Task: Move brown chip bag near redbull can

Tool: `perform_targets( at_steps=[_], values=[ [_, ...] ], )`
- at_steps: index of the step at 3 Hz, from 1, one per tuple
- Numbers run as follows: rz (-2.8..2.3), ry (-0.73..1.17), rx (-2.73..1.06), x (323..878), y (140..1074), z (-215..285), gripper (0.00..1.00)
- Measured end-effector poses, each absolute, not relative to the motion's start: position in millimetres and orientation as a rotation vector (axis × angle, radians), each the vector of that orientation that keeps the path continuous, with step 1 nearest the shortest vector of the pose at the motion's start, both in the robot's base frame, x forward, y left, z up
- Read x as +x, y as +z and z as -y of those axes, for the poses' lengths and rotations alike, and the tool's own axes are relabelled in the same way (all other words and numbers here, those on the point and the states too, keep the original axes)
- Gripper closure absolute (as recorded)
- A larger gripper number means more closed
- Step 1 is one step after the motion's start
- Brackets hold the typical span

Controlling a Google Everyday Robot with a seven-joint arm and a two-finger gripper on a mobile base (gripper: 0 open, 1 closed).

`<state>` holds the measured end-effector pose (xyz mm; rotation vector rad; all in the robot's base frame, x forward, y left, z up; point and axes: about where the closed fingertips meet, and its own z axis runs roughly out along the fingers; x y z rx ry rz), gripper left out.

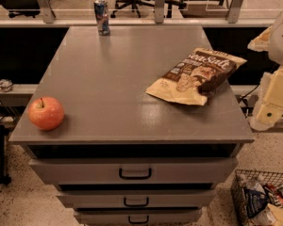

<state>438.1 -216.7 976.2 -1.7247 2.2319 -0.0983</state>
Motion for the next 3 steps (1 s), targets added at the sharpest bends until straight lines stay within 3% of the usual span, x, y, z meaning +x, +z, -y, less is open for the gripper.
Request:
perform_targets(
  at_steps=[2, 3],
  values=[
    [-2.22, -0.129, -1.712, 451, 971, 218, 0.0],
    [-2.222, -0.175, -1.642, 486, 958, 224, 0.0]
  ],
)
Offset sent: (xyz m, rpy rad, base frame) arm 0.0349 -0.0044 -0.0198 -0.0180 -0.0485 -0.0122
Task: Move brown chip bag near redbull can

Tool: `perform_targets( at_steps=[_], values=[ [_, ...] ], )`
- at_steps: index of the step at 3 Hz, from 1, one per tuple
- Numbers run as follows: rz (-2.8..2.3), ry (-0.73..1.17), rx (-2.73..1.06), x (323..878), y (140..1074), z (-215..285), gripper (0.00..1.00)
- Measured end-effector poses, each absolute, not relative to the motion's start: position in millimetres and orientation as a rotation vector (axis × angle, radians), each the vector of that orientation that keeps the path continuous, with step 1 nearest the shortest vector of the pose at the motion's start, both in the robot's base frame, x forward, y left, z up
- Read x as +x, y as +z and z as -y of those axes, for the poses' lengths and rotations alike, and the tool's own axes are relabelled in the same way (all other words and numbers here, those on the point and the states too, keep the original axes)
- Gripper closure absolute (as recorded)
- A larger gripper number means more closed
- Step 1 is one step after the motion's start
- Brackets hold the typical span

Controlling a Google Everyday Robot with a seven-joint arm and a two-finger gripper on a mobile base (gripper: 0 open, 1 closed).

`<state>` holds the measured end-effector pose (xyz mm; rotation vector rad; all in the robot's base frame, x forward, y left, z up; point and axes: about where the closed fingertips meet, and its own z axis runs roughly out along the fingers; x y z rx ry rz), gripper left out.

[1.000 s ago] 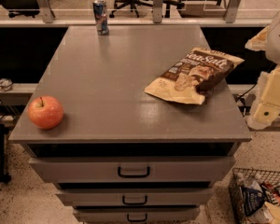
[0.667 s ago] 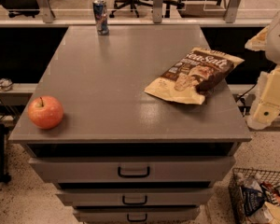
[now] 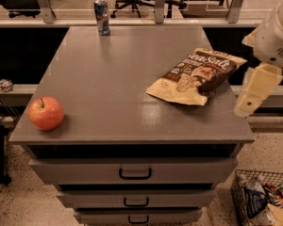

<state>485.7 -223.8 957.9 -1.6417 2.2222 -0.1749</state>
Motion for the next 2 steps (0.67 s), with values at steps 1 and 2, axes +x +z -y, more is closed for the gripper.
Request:
perform_targets(
  at_steps=[1, 2],
  values=[
    [-2.235, -0.178, -1.488, 532, 942, 222, 0.0],
    [-2.296, -0.125, -1.265, 568, 926, 219, 0.0]
  ],
)
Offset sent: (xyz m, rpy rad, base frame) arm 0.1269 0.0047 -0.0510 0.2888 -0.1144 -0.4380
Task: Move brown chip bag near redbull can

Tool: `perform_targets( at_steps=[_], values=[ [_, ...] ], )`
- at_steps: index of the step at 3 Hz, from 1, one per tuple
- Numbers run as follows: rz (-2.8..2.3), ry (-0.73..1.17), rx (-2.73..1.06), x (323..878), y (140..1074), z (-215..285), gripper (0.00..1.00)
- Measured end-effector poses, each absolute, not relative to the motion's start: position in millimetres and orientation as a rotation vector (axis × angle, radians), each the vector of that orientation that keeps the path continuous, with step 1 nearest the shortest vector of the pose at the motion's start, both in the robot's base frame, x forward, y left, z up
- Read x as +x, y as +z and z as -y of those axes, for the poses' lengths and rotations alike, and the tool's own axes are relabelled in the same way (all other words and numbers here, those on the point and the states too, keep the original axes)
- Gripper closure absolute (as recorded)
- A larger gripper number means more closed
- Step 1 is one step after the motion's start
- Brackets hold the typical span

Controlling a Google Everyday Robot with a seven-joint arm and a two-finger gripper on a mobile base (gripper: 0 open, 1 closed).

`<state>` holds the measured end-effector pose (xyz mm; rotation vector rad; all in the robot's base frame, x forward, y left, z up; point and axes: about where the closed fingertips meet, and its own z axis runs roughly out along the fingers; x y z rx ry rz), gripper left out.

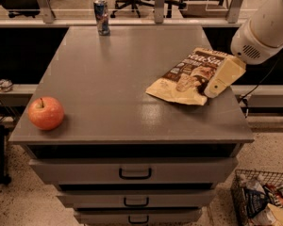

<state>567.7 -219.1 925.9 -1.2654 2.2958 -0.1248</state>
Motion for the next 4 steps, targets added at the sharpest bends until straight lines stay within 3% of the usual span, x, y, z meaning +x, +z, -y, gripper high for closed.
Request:
perform_targets(
  at_steps=[4],
  values=[
    [-2.529, -0.053, -0.598, 625, 861, 196, 0.0]
  ],
)
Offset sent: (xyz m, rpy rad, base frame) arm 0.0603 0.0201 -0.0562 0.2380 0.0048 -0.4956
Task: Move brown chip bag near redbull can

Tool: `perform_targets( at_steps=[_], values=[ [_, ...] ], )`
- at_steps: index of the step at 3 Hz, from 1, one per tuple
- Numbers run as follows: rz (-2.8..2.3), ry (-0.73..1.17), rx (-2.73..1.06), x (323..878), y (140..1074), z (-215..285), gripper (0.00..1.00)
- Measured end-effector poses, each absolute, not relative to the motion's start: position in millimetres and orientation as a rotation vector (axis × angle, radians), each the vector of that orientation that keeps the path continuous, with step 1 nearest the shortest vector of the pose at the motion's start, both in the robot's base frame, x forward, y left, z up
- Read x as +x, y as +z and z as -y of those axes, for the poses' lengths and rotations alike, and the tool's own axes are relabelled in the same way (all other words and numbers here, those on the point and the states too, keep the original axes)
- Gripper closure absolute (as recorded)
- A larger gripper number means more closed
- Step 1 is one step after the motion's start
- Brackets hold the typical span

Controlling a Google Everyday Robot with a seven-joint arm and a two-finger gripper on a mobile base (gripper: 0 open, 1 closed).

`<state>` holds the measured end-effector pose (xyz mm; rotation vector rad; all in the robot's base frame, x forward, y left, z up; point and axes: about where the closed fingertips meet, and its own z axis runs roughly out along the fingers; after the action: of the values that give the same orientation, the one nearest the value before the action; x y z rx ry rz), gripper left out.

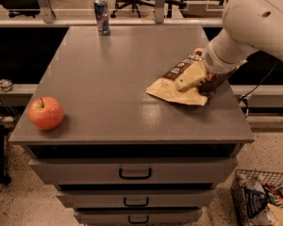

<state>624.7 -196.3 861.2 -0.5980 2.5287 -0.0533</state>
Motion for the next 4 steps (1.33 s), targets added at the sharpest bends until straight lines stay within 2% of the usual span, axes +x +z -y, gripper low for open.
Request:
perform_targets(
  at_steps=[1, 4],
  values=[
    [-2.564, -0.049, -0.511, 627.9, 848.4, 191.6, 0.16],
    [-2.538, -0.064, -0.505, 632.2, 852.4, 184.5, 0.87]
  ],
)
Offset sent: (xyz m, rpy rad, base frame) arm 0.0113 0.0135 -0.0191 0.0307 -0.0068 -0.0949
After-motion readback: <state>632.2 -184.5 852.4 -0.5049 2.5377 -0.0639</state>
